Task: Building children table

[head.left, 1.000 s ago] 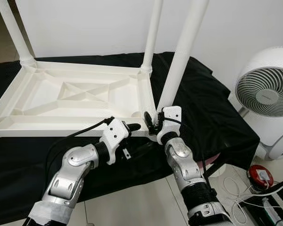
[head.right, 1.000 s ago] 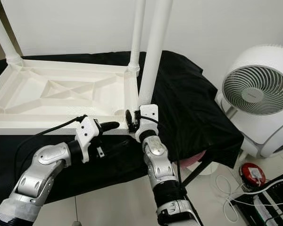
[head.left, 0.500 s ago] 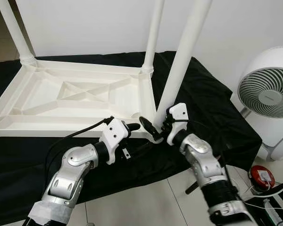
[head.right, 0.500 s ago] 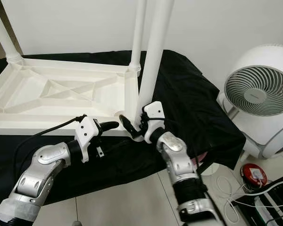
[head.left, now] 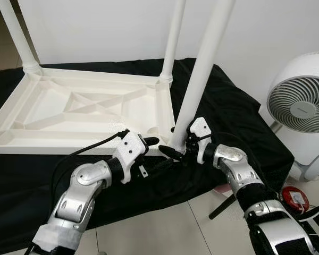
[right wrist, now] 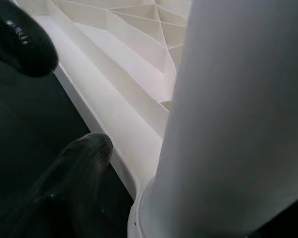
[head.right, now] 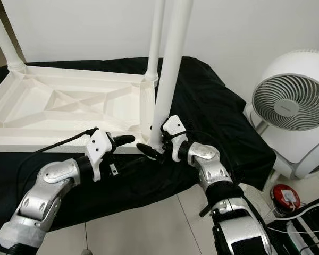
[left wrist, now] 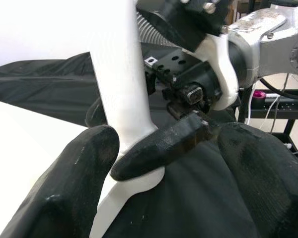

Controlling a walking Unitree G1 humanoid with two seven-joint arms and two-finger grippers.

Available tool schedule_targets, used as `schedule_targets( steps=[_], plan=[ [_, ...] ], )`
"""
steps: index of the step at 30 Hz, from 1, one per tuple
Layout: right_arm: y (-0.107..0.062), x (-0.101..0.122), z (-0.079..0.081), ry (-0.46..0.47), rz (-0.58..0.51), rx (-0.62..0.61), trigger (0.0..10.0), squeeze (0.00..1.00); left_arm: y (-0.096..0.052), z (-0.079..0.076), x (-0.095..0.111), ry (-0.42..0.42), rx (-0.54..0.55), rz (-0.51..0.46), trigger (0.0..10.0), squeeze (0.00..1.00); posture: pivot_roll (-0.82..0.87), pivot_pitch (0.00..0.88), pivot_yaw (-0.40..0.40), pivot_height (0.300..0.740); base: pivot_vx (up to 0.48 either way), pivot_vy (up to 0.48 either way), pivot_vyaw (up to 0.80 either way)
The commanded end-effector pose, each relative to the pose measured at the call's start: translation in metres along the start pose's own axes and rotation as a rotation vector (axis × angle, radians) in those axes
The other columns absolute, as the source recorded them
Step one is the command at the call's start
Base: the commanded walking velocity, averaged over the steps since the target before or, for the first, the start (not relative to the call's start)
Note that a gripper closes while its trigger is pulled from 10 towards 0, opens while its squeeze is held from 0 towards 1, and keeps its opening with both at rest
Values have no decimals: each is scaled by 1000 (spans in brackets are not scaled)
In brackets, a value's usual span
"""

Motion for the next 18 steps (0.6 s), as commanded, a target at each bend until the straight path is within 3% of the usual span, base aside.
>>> schedule_targets(
  steps=[1, 2, 4, 5, 13, 14, 15, 18],
  plan=[
    [7, -3, 10, 1, 14, 66, 1843, 0, 1, 3, -1, -1, 46, -3, 10000, 0, 41, 0, -73, 740, 0, 0, 0],
    [8, -3, 11, 1, 7, 76, 824, 0, 0, 2, -1, -1, 46, -3, 10000, 0, 45, 0, -73, 740, 0, 0, 0],
    [8, -3, 11, 1, 3, 82, 824, 0, 0, 2, -1, -1, 46, -3, 10000, 0, 46, 0, -73, 740, 0, 0, 0],
    [7, -4, 12, 7, 0, 90, 0, 0, 0, 2, -1, -2, 47, -4, 10000, 0, 47, 0, -76, 740, 0, 0, 0],
    [1, -8, 10, 11, 4, 86, 0, 0, 0, 1, -1, -9, 51, -7, 10000, 0, 34, 0, -77, 740, 0, 0, 0],
    [1, -9, 9, 12, 3, 81, 1333, 0, 0, 1, -1, -9, 50, -7, 10000, 0, 34, 0, -77, 740, 0, 0, 0],
    [0, -9, 7, 17, 0, 66, 10000, 0, 1, 1, -1, -10, 49, -8, 10000, 0, 28, 0, -79, 740, 0, 0, 0],
    [-2, -9, 4, 22, -11, 25, 10000, 0, 1, 0, -1, -12, 46, -8, 10000, 0, 26, 0, -81, 740, 0, 0, 0]
  ],
)
Point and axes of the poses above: a point about 5 cm out from each wrist's last joint towards the gripper, its own y axis pointing out of the wrist towards the gripper, its own x axis along the axis of the wrist's last joint, z = x × y, the point moved 2 cm from there along y, pointing out of the wrist towards the gripper, and after that the axes turned 14 degrees about -y, right-handed, at the moved point
